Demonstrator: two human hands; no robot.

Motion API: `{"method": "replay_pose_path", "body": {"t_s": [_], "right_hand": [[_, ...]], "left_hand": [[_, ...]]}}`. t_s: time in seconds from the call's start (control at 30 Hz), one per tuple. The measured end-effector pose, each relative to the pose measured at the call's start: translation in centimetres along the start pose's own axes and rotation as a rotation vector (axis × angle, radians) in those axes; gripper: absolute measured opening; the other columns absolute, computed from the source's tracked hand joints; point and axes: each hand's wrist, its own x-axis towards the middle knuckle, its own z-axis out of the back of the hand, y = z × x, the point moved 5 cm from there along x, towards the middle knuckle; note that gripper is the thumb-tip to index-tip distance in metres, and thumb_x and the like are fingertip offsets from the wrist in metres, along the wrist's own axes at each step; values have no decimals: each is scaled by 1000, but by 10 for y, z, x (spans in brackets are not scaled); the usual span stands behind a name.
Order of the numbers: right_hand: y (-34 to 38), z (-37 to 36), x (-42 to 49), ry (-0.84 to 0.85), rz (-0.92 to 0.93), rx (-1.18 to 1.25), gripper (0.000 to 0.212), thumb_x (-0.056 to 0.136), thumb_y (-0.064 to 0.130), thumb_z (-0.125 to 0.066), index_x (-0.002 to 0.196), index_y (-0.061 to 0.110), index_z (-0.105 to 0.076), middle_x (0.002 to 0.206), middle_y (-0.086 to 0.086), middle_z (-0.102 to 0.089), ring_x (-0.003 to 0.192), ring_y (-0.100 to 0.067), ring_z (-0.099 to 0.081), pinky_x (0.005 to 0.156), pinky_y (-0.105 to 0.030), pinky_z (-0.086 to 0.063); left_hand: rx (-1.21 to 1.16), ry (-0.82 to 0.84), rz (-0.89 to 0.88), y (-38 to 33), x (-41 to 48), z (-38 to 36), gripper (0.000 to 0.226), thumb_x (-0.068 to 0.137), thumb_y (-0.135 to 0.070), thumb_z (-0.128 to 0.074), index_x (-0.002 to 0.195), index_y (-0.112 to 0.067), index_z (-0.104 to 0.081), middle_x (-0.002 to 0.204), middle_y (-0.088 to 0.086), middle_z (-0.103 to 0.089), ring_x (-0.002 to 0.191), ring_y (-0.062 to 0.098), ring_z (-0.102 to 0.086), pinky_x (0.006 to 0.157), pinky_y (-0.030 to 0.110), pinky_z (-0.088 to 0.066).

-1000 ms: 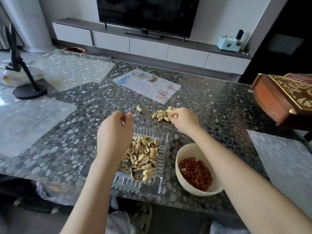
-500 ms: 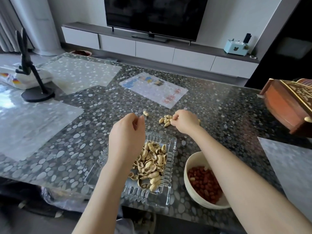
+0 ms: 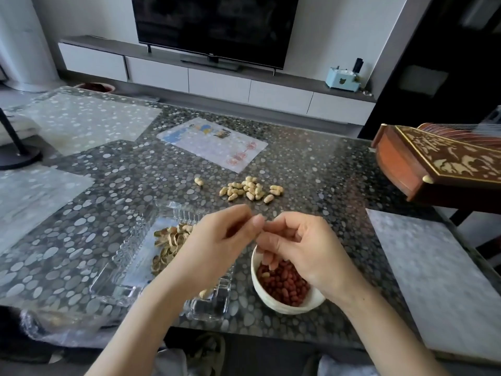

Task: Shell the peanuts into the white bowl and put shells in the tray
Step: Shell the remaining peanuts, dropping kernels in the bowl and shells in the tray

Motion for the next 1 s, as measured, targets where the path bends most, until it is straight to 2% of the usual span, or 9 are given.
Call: {"method": "replay_pose_path", "body": {"t_s": [0.07,0.2,0.33,0.53,0.63,0.7,0.8,0.87,1.0], "right_hand": [[0,5,-9,-31,29,-91,19,76,37,-67,74,18,-66,64,-3,-69,56,-15,-62,58,-25,-51],[-1,14,-21,-43,79,-239,43,87,47,-50,75,6,-60,56,6,-54,52,-2,-50,52,-17,-38],[-3,14,-25,-43,54,-240,37,92,45,-38,67,23,-54,54,14,-47,53,0,-44,53,-15,-35],[0,12,-30,-117,135,-199,32,97,27,-35,69,29,-49,55,27,-55,57,8,-53,56,-6,-37],[4,13,-29,-137,177,-197,38,101,16,-34,69,32,-47,56,31,-56,58,11,-55,56,-3,-38],[3,14,-28,-188,219,-253,35,101,22,-33,72,33,-50,60,28,-57,61,7,-57,57,-6,-39],[-4,15,-27,-256,242,-320,32,101,32,-32,78,33,-54,64,22,-56,62,-1,-58,57,-13,-41],[-7,16,-27,-286,243,-334,32,101,32,-33,74,36,-51,62,20,-55,59,-2,-56,55,-14,-40],[-6,11,-29,-360,224,-321,38,101,35,-30,70,32,-52,58,15,-56,56,-3,-55,52,-16,-39]], "left_hand": [[-77,17,18,0,0,-7,43,82,-51,-47,75,-10,-56,60,-4,-42,55,6,-37,53,23,-33],[-210,62,105,-3,0,-32,42,83,-56,-44,71,-17,-50,61,-12,-40,62,8,-40,65,45,-41],[-198,-21,52,-9,2,-47,38,84,-48,-39,70,-14,-45,57,-14,-41,57,5,-37,61,35,-37],[-215,-63,-18,-14,4,-57,34,91,-40,-38,71,-12,-42,61,-11,-38,60,9,-36,60,45,-38],[-335,-53,38,-10,6,-61,42,91,-48,-39,78,-10,-49,67,5,-48,64,25,-47,63,45,-45],[-448,-27,95,-7,5,-66,51,90,-58,-40,86,-9,-54,87,25,-57,87,43,-57,79,57,-51],[-545,5,172,-8,3,-69,54,82,-61,-45,92,-9,-59,101,29,-58,102,44,-57,91,57,-48],[-560,-10,179,-9,3,-69,49,83,-57,-48,87,-9,-57,94,28,-58,93,42,-58,91,57,-48],[-391,-144,76,-16,2,-67,40,97,-41,-39,79,-6,-48,72,11,-47,67,19,-44,67,50,-43]]}}
